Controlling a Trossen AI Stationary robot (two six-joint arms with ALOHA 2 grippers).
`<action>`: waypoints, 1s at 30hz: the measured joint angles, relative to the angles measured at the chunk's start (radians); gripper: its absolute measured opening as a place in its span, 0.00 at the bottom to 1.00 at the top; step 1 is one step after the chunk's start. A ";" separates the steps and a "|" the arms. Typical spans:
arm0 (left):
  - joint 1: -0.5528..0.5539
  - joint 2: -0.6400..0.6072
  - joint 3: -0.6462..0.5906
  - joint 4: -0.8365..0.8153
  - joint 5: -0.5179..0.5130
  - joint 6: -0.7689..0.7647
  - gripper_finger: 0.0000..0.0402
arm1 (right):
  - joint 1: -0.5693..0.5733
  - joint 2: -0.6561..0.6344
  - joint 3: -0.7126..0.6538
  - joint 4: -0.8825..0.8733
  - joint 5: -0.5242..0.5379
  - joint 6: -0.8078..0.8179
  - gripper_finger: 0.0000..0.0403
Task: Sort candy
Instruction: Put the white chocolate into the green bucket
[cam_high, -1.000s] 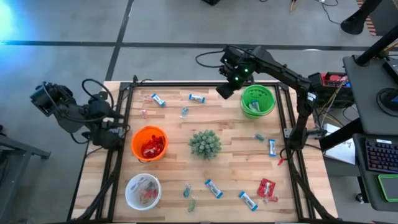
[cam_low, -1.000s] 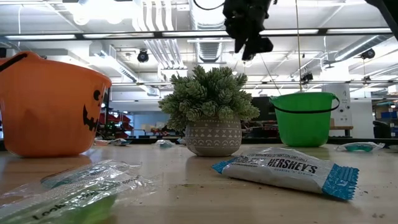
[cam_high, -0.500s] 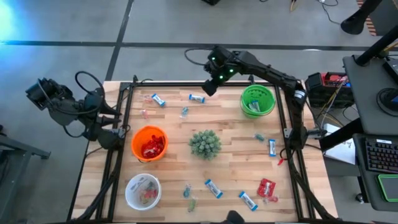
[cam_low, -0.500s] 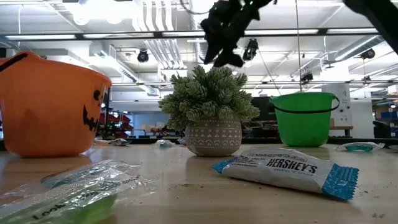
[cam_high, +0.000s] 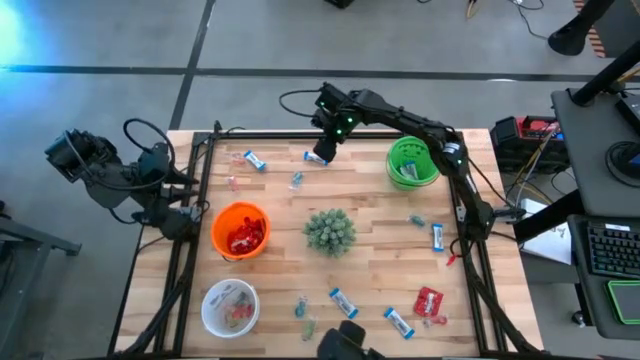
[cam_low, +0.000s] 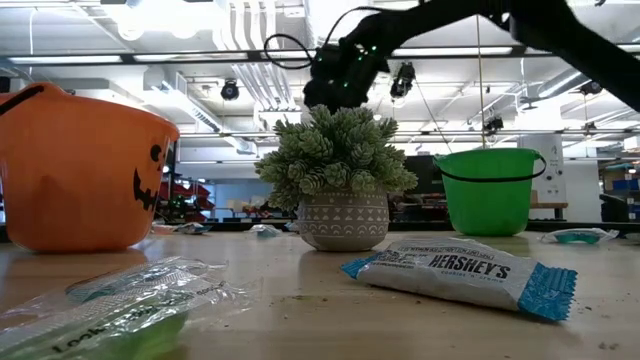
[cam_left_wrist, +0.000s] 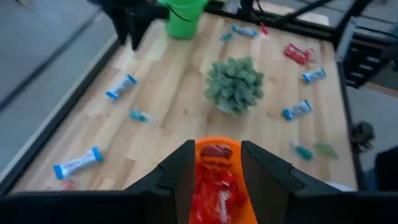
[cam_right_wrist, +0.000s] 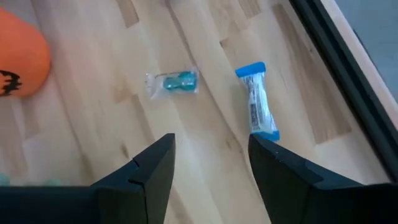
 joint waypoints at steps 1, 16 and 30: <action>0.000 0.002 0.000 0.001 -0.017 -0.001 0.28 | -0.002 0.017 0.013 0.000 0.000 -0.011 0.49; 0.000 -0.012 0.000 0.008 -0.142 -0.079 0.28 | -0.061 0.218 0.121 -0.011 0.059 -0.067 0.49; 0.000 -0.011 0.000 0.017 -0.169 -0.086 0.28 | -0.061 0.247 0.111 0.001 0.057 -0.084 0.49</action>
